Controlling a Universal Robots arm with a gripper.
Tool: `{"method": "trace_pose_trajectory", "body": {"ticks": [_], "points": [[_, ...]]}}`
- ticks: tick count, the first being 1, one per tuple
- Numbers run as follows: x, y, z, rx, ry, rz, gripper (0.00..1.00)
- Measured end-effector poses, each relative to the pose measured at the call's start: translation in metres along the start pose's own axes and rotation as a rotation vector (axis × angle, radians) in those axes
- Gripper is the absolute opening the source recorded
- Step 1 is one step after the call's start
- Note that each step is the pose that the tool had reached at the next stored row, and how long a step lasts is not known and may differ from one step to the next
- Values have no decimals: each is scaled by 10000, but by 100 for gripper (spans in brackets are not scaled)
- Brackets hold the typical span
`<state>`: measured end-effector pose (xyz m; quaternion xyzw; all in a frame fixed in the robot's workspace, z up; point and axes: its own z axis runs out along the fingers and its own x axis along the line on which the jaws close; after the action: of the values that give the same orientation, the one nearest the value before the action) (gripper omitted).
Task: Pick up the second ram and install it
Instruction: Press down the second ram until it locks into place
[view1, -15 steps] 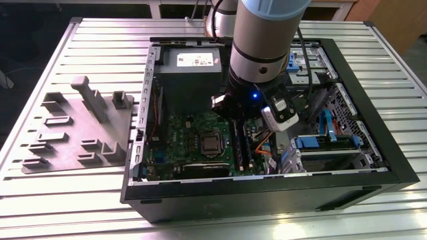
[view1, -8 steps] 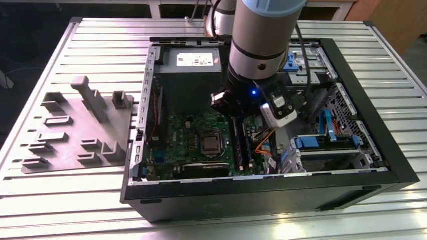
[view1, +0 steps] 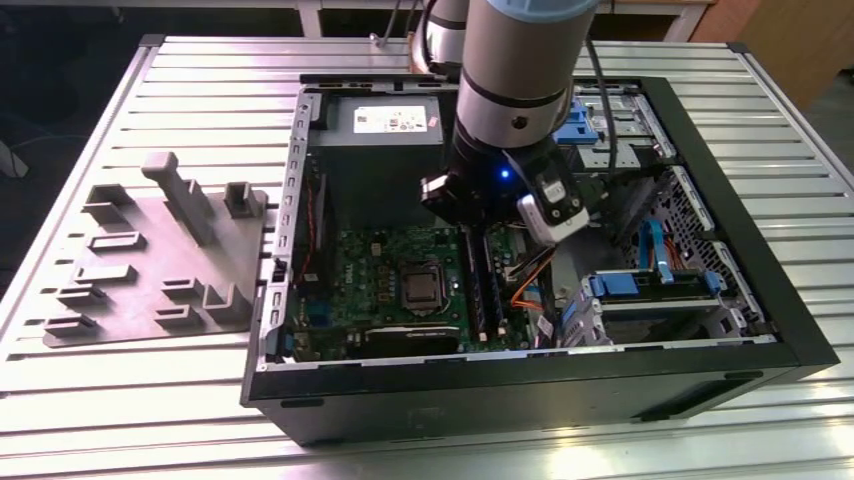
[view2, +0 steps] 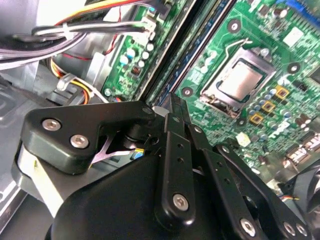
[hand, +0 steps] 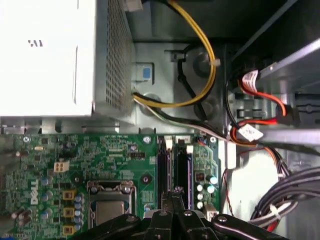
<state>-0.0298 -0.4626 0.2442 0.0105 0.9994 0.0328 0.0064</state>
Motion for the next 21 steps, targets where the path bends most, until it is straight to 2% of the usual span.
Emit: {"method": "trace_pose_trajectory", "body": {"ticks": [4, 7, 12, 15, 21], "points": [[9, 81, 6, 10, 1, 2, 10], [11, 103, 10, 88, -4, 22, 10], [13, 118, 44, 97, -25, 391, 10], [14, 153, 63, 96, -27, 406, 10], [15, 168, 131, 93, -27, 406, 10]]}}
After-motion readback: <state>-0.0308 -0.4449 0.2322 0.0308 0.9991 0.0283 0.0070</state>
